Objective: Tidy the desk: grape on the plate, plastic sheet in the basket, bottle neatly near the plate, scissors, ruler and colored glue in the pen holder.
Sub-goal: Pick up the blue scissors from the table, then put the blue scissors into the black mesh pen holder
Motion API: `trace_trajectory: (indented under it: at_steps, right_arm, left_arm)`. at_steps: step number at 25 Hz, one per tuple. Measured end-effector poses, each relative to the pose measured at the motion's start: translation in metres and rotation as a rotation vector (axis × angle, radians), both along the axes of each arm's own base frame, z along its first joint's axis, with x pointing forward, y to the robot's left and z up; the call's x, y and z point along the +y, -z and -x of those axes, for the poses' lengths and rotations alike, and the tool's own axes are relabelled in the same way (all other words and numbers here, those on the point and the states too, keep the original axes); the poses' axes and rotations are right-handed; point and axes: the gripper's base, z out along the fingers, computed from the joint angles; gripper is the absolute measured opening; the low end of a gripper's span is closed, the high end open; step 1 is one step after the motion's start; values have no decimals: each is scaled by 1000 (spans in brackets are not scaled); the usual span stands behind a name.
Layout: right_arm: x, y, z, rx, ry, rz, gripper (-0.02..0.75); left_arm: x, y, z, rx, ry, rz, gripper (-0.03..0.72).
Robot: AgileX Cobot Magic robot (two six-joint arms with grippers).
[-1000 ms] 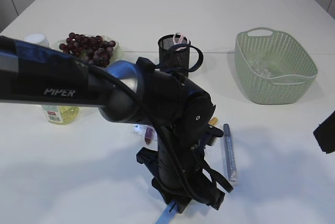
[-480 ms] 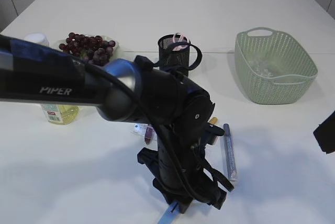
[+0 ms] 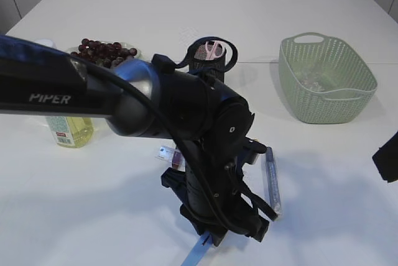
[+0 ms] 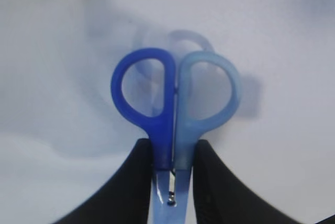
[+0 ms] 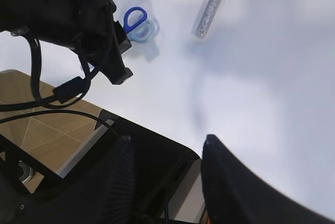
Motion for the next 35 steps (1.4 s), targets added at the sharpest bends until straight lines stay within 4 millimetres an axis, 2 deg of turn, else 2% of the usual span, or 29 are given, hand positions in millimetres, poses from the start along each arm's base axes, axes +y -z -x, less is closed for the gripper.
trace_trajectory:
  at_steps: [4,8,16,20,28,35]
  right_arm:
    - [0,0,0,0,0,0,349]
    - [0,0,0,0,0,0,349]
    - [0,0,0,0,0,0,349]
    - [0,0,0,0,0,0,349]
    - [0,0,0,0,0,0,349]
    - [0,0,0,0,0,0,349]
  left_arm:
    - [1,-5,-1,-19,0,-2,159]
    - [3,-20,-2,-53,-11,13,159]
    - [13,-64,-13,-261,-42,32,159]
    - [16,-84,-17,-311,-71,98,159]
    - [38,-119,-42,-410,-154,233,159]
    - [56,-139,-71,-524,-209,365,159]
